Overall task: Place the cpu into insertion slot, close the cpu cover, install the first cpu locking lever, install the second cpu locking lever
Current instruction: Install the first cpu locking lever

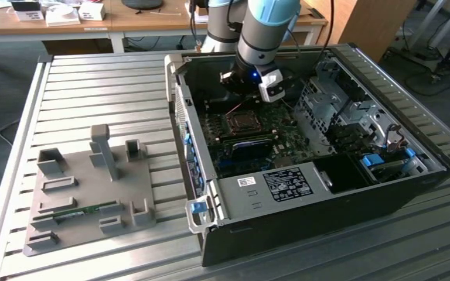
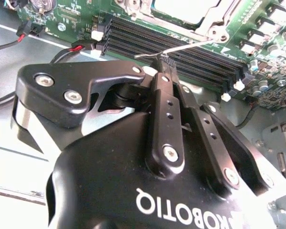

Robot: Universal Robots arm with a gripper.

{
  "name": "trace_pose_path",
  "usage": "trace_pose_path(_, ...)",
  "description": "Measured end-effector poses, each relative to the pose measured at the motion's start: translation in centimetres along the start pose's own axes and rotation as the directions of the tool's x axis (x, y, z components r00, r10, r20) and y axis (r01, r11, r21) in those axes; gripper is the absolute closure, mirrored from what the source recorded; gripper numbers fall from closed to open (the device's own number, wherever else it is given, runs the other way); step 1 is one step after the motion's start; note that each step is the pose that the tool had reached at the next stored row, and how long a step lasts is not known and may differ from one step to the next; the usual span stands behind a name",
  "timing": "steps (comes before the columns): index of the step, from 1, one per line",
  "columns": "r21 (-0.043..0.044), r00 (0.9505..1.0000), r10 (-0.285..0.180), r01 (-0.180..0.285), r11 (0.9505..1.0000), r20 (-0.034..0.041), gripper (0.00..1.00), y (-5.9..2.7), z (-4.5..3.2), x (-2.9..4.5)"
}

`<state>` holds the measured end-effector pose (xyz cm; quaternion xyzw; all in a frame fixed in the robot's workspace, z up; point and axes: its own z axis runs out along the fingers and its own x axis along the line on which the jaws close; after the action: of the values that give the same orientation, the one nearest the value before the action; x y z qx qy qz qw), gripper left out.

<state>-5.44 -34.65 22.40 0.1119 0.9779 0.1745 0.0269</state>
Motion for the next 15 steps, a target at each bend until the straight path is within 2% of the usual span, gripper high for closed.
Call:
trace_pose_path(6,-0.0074,1.0000,0.000,0.000,1.0000,-0.0004,0.89,-0.27,0.42,0.01)
trace_pose_path(15,-0.0087,1.0000,0.000,0.000,1.0000,0.0008,0.89,-0.48,0.95,0.03)
